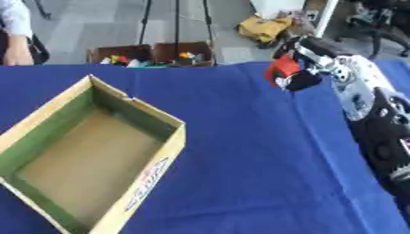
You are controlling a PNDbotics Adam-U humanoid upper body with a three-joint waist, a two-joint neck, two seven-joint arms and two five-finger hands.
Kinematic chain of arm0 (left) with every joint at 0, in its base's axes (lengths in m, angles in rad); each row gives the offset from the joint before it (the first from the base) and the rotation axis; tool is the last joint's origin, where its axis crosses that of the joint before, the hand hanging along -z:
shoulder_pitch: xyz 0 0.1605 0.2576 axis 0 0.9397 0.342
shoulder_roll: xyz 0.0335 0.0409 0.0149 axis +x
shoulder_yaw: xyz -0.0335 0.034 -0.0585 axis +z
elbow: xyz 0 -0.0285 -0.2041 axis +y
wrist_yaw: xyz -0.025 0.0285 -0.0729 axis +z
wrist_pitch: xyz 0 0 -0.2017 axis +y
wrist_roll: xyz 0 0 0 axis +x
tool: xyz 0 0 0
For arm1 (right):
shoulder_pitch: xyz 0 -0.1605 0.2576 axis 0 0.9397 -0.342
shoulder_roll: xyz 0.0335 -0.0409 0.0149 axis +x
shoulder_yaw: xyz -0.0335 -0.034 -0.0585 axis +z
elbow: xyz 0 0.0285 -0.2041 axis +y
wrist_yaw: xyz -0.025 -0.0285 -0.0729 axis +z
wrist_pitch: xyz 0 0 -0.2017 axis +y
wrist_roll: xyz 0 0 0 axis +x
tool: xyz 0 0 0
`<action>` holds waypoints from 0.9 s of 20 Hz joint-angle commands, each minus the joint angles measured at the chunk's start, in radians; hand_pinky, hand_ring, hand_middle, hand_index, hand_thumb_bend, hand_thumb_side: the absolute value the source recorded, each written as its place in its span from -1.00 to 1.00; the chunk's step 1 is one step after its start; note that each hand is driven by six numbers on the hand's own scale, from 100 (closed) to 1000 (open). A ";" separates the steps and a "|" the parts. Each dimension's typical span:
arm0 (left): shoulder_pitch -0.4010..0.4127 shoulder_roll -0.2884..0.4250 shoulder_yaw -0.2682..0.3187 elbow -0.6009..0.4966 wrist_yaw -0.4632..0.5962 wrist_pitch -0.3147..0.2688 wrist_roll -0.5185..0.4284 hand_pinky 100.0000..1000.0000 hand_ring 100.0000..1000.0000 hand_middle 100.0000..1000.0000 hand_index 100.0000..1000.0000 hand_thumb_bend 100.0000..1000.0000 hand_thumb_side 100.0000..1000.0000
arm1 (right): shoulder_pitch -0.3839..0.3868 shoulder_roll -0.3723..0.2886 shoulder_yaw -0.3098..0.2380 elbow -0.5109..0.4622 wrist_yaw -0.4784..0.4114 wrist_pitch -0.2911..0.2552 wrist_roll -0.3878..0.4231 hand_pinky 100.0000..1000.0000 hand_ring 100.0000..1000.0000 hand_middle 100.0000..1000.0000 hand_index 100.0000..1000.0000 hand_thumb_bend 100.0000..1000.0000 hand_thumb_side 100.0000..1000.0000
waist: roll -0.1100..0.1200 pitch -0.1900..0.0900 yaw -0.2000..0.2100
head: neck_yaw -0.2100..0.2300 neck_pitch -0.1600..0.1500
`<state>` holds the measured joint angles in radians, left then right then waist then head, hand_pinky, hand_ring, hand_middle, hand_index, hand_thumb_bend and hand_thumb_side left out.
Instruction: Pick up objects on the table and place them in the box.
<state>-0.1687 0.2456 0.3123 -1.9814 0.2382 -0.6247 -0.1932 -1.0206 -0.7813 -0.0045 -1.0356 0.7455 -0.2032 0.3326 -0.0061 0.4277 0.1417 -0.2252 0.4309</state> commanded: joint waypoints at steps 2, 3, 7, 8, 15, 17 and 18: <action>-0.003 0.028 0.009 -0.019 0.007 0.009 0.007 0.03 0.27 0.44 0.76 -1.00 0.42 | -0.019 -0.057 0.019 -0.112 -0.047 0.010 0.008 -0.50 -0.28 -0.35 -0.34 -0.83 -0.70 | -0.018 -0.047 -0.002 | 0.016 0.015; -0.003 0.030 0.009 -0.019 0.009 0.010 0.008 0.03 0.27 0.44 0.76 -1.00 0.42 | -0.020 -0.059 0.030 -0.138 -0.055 0.010 0.014 -0.50 -0.28 -0.34 -0.33 -0.86 -0.68 | -0.020 -0.051 -0.003 | 0.019 0.018; -0.003 0.039 0.009 -0.019 0.017 0.017 0.012 0.03 0.27 0.44 0.76 -1.00 0.42 | -0.025 -0.057 0.067 -0.240 -0.079 0.013 0.036 -0.50 -0.28 -0.34 -0.32 -0.91 -0.59 | -0.026 -0.064 -0.003 | 0.025 0.026; -0.004 0.042 0.009 -0.019 0.020 0.018 0.013 0.03 0.27 0.44 0.76 -1.00 0.42 | -0.027 -0.054 0.074 -0.264 -0.085 0.017 0.042 -0.51 -0.28 -0.34 -0.32 -0.92 -0.57 | -0.027 -0.066 -0.002 | 0.026 0.028; -0.009 0.055 0.008 -0.019 0.035 0.033 0.013 0.03 0.27 0.44 0.76 -1.00 0.42 | -0.069 0.001 0.126 -0.384 -0.120 0.045 0.092 -0.51 -0.28 -0.33 -0.32 -0.95 -0.53 | -0.043 -0.083 0.006 | 0.022 0.037; -0.010 0.057 0.008 -0.019 0.039 0.036 0.013 0.03 0.27 0.44 0.76 -1.00 0.42 | -0.079 0.018 0.135 -0.399 -0.126 0.053 0.105 -0.51 -0.28 -0.33 -0.32 -0.94 -0.53 | -0.045 -0.085 0.007 | 0.022 0.038; -0.010 0.058 0.009 -0.019 0.040 0.036 0.013 0.03 0.27 0.44 0.76 -1.00 0.42 | -0.081 0.020 0.136 -0.402 -0.127 0.057 0.109 -0.51 -0.28 -0.33 -0.32 -0.94 -0.53 | -0.045 -0.086 0.007 | 0.022 0.039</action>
<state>-0.1691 0.2738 0.3125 -1.9814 0.2721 -0.5921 -0.1798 -1.0772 -0.7465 0.1365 -1.4114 0.6292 -0.1501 0.4332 -0.0375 0.3819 0.1488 -0.2036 0.4661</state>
